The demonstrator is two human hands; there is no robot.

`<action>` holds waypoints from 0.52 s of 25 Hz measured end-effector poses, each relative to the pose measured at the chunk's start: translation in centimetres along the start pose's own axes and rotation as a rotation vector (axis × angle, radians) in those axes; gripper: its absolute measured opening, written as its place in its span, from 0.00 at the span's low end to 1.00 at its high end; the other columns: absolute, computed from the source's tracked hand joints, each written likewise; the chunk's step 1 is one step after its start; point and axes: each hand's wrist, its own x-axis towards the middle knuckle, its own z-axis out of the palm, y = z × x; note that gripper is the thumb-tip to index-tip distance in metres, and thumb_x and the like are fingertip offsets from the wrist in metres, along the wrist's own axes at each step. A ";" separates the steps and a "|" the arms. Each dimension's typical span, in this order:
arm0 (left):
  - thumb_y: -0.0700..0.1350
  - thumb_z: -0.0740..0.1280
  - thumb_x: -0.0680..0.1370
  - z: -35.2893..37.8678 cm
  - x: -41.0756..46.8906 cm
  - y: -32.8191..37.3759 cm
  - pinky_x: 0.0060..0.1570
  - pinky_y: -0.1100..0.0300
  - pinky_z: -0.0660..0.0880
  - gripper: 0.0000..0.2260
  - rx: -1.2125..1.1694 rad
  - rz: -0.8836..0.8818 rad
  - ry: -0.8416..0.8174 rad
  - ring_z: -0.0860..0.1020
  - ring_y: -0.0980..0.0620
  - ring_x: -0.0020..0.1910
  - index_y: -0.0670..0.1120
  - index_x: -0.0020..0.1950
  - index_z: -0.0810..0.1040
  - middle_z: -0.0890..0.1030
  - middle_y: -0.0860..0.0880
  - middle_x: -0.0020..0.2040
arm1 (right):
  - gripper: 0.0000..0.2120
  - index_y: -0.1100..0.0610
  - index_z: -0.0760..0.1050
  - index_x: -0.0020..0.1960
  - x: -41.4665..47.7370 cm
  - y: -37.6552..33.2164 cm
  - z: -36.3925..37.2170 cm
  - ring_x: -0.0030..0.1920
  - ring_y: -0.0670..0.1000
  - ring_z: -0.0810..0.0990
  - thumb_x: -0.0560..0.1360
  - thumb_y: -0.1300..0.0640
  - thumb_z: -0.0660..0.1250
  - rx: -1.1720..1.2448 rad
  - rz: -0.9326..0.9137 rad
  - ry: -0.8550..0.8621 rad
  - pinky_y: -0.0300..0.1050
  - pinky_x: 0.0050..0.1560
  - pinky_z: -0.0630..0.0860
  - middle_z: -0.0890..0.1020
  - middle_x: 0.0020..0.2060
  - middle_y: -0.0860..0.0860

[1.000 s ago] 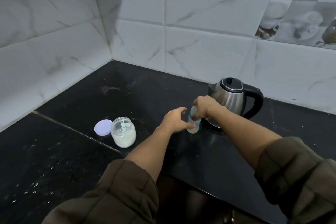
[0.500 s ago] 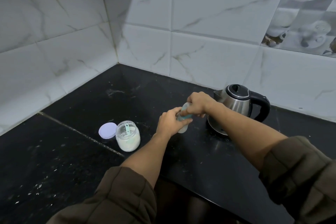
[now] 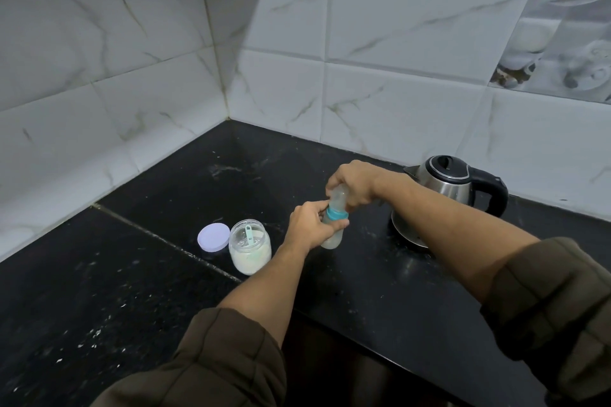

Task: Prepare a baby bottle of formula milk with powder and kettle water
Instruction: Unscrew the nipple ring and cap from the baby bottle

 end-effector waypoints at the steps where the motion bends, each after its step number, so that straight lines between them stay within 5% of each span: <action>1: 0.57 0.80 0.71 0.0 -0.2 -0.1 0.60 0.48 0.82 0.23 0.000 -0.008 0.017 0.84 0.54 0.55 0.50 0.63 0.84 0.87 0.54 0.54 | 0.21 0.48 0.82 0.61 -0.2 0.2 -0.3 0.49 0.53 0.83 0.69 0.56 0.79 0.022 0.003 0.038 0.49 0.52 0.83 0.83 0.50 0.47; 6: 0.58 0.80 0.71 0.7 -0.3 0.6 0.62 0.49 0.81 0.27 0.044 0.016 0.035 0.82 0.54 0.58 0.50 0.67 0.81 0.85 0.52 0.60 | 0.20 0.53 0.76 0.61 -2.5 2.7 0.6 0.39 0.56 0.86 0.71 0.53 0.77 0.168 0.207 0.035 0.44 0.32 0.82 0.81 0.50 0.53; 10: 0.59 0.80 0.71 2.7 -0.5 1.1 0.62 0.47 0.80 0.28 0.110 0.027 -0.032 0.82 0.53 0.59 0.51 0.67 0.80 0.85 0.53 0.59 | 0.16 0.53 0.78 0.58 -4.8 4.6 3.2 0.36 0.53 0.85 0.72 0.55 0.76 0.318 0.308 0.086 0.42 0.29 0.80 0.82 0.48 0.53; 13: 0.60 0.79 0.72 4.1 -0.9 0.9 0.62 0.47 0.79 0.27 0.082 0.019 0.005 0.81 0.52 0.60 0.51 0.67 0.80 0.84 0.53 0.60 | 0.15 0.52 0.80 0.55 -6.9 6.3 4.3 0.33 0.53 0.87 0.69 0.55 0.75 0.366 0.440 0.111 0.45 0.36 0.85 0.84 0.44 0.52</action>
